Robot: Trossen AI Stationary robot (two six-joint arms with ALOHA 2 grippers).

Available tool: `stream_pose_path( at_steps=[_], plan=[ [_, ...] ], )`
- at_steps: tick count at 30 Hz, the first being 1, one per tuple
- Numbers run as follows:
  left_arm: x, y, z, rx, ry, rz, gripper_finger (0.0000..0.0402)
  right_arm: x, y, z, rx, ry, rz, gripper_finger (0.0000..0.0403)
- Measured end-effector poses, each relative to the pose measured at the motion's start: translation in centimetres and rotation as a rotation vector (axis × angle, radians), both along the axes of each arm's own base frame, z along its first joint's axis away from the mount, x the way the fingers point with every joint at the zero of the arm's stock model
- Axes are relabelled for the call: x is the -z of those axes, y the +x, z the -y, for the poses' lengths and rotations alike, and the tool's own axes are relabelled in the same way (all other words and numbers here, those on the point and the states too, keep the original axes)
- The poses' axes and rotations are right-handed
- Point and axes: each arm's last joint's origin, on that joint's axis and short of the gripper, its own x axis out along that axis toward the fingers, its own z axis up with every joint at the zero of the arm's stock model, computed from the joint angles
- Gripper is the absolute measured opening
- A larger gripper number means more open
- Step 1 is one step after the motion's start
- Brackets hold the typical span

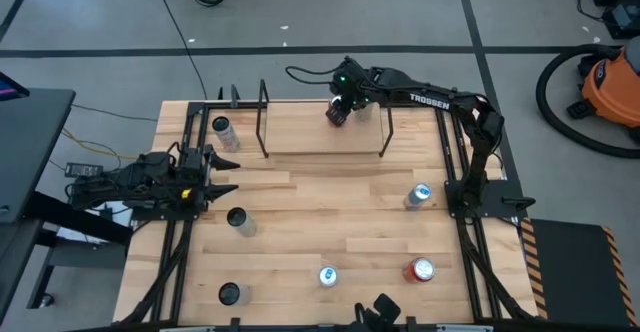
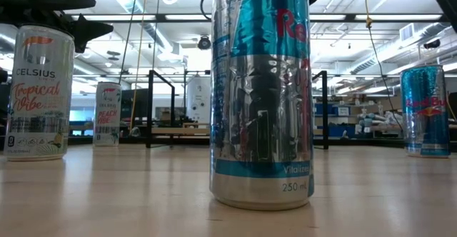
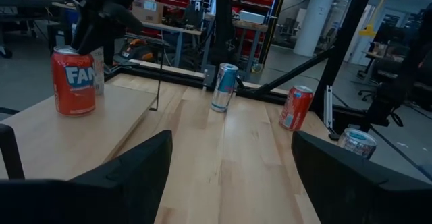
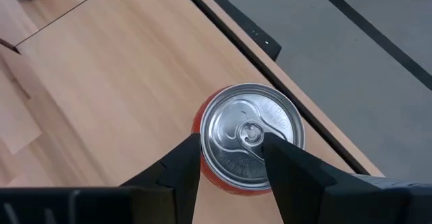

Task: Place canned beverage on shelf
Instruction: Adjust the soda cans on the shelf, then put the bottom blue soda can on the shelf

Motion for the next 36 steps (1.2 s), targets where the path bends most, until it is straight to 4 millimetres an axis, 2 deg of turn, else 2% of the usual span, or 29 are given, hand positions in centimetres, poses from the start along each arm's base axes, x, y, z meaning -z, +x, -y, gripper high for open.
stream_pose_path(
  at_steps=[14, 20, 30, 36],
  plan=[
    [0.0, 0.0, 0.0, 0.0, 0.0, 0.0, 0.0309, 0.0, -0.4, 0.9, -0.019, 0.013, 0.012, 0.0167],
    [0.0, 0.0, 0.0, 0.0, 0.0, 0.0, 0.0309, -1.0, -0.3, 0.8, -0.03, 0.026, 0.017, 0.0167],
    [0.0, 0.0, 0.0, 0.0, 0.0, 0.0, 0.0309, -3.9, 0.2, -0.4, -0.111, 0.035, 0.052, 0.0168],
    [0.0, 0.0, 0.0, 0.0, 0.0, 0.0, 0.0309, -4.6, 0.1, -2.1, -0.175, 0.123, 0.012, 0.0166]
  ],
)
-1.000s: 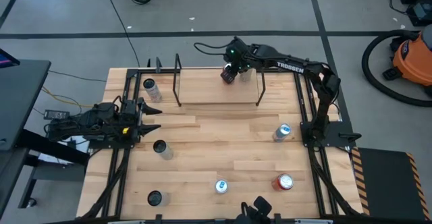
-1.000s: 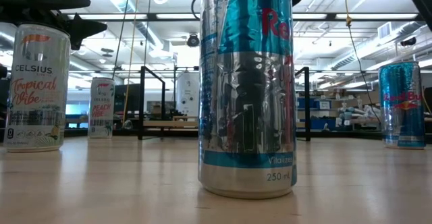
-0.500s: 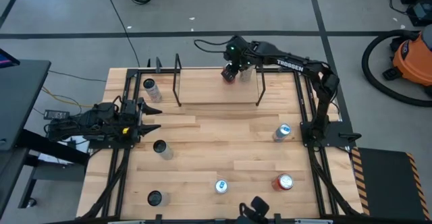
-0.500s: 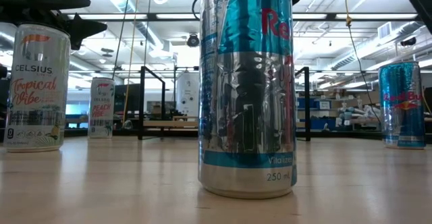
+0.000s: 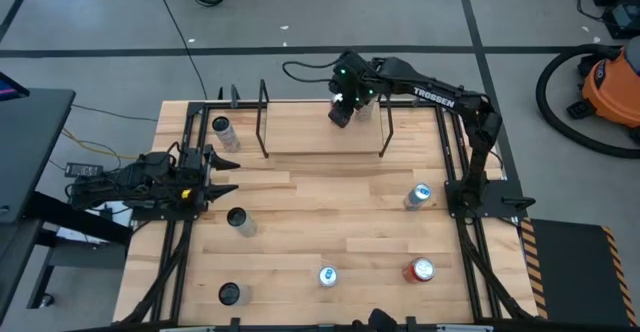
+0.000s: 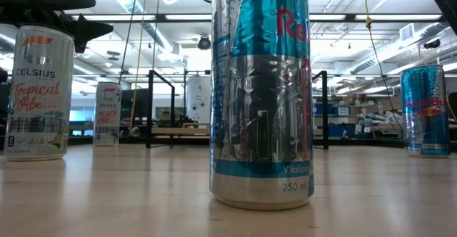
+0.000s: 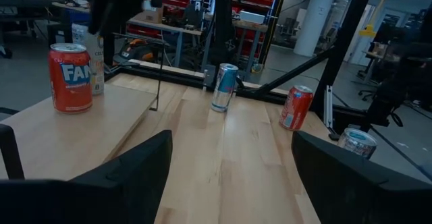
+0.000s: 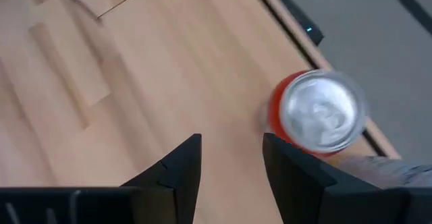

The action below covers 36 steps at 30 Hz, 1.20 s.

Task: Place canned beverage on shelf
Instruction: Put the bottom blue soda can on the shelf

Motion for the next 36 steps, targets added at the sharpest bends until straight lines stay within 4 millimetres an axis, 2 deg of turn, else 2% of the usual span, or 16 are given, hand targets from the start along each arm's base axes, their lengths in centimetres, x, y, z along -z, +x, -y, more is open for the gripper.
stream_pose_path(
  at_steps=[8, 16, 27, 32, 36],
  plan=[
    [0.0, 0.0, 0.0, 0.0, -0.002, 0.0, 0.0309, 0.1, 1.0, -2.7, -0.054, 0.036, -0.02, 0.0168],
    [0.0, 0.0, 0.0, 0.0, -0.001, 0.0, 0.0309, -0.1, 2.6, -6.2, -0.218, -0.02, 0.0, 0.0181],
    [0.0, 0.0, 0.0, 0.0, -0.001, 0.001, 0.0309, -0.1, 4.2, -12.4, -0.363, -0.005, 0.003, 0.0262],
    [0.0, 0.0, 0.0, 0.0, -0.002, 0.001, 0.0309, -0.1, 4.4, -15.8, -0.373, 0.11, 0.008, 0.0294],
    [0.0, 0.0, 0.0, 0.0, -0.002, 0.0, 0.0309, -0.1, 4.5, -18.0, -0.401, 0.201, 0.019, 0.0304]
  ],
)
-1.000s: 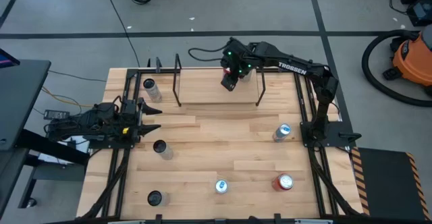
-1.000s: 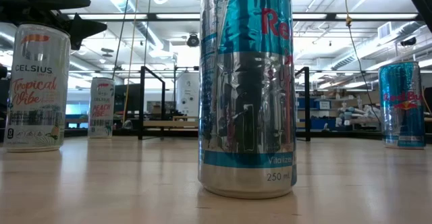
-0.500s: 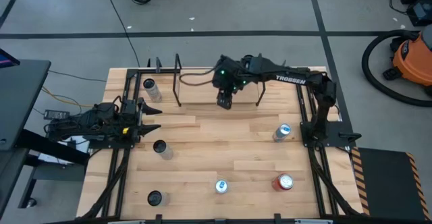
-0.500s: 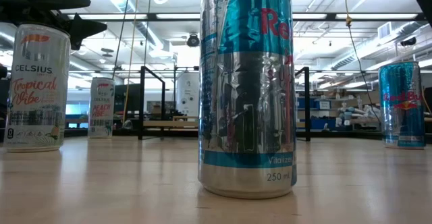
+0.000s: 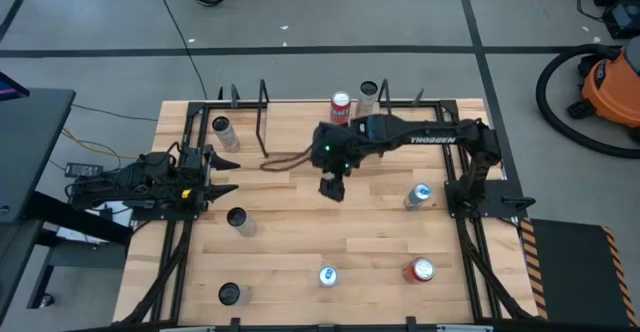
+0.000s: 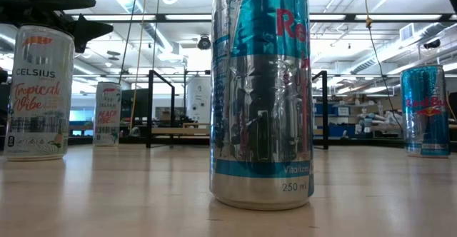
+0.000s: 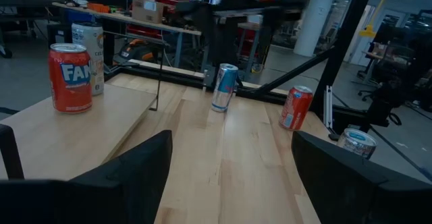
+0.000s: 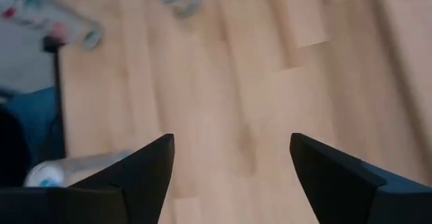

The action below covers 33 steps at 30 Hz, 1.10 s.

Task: Place canned beverage on shelf
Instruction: Put the bottom blue soda can on the shelf

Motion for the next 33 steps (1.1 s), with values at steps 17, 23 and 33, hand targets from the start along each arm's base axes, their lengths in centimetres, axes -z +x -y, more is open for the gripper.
stream_pose_path(
  at_steps=[17, 23, 33],
  plan=[
    [0.4, 0.0, 0.0, 0.0, -0.002, -0.046, 0.0309, 1.9, 0.3, -8.5, -0.356, -0.073, 0.117, 0.0299],
    [0.5, 0.0, 0.0, 0.0, -0.004, -0.048, 0.0309, 1.8, 0.3, -10.9, -0.41, -0.067, 0.187, 0.0293],
    [0.4, 0.0, 0.1, 0.018, -0.028, -0.041, 0.0309, 3.3, -0.1, -13.9, -0.512, -0.09, 0.257, 0.0292]
  ],
)
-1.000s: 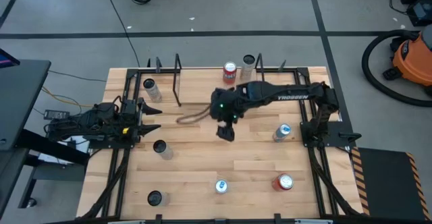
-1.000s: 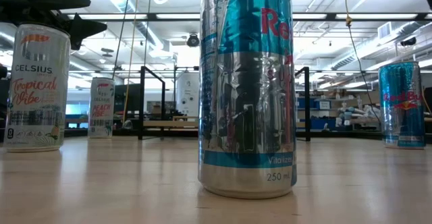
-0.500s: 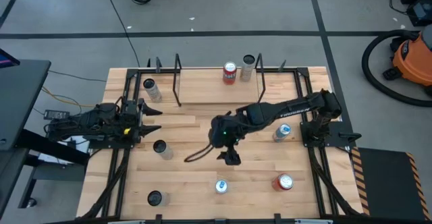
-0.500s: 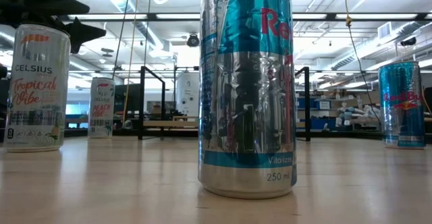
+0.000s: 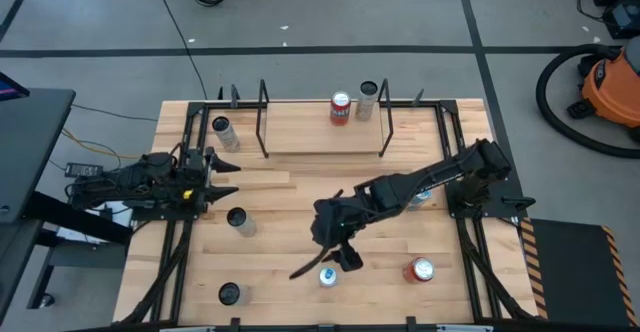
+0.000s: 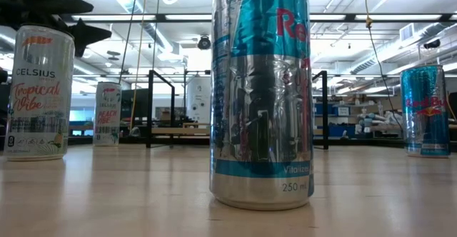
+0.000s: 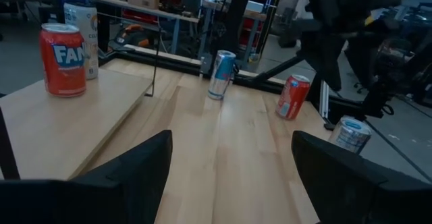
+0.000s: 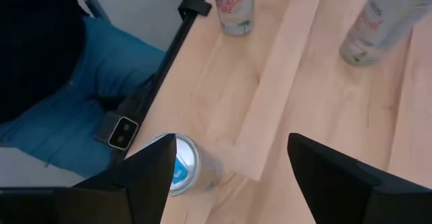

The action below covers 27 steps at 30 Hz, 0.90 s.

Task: Place canned beverage on shelf
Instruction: Put the bottom blue soda can on the shelf

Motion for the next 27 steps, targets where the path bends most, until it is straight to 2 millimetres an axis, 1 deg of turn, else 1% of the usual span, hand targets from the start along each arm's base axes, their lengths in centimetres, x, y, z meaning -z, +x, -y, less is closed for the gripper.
stream_pose_path(
  at_steps=[3, 8, 12, 18, 23, 27],
  plan=[
    [0.0, 0.0, 0.0, 0.0, 0.0, 0.002, 0.0309, 0.7, -0.1, -0.6, -0.008, -0.005, 0.011, 0.0291],
    [0.0, 0.0, 0.0, 0.0, 0.001, 0.002, 0.0309, 1.3, -0.6, -1.6, -0.046, -0.016, 0.004, 0.029],
    [0.0, 0.0, 0.0, 0.0, 0.001, -0.002, 0.0309, 1.3, -1.0, -2.7, -0.078, -0.016, 0.016, 0.029],
    [0.0, 0.0, 0.0, 0.0, -0.001, -0.005, 0.0309, 1.3, -1.6, -4.2, -0.237, -0.107, 0.084, 0.029],
    [0.0, 0.0, 0.0, -0.002, -0.037, -0.003, 0.0309, 1.2, -1.8, -4.8, -0.325, -0.165, 0.149, 0.0289],
    [0.0, 0.0, 0.0, -0.003, -0.059, -0.002, 0.0309, 2.2, -1.7, -4.7, -0.347, -0.179, 0.171, 0.0284]
  ],
)
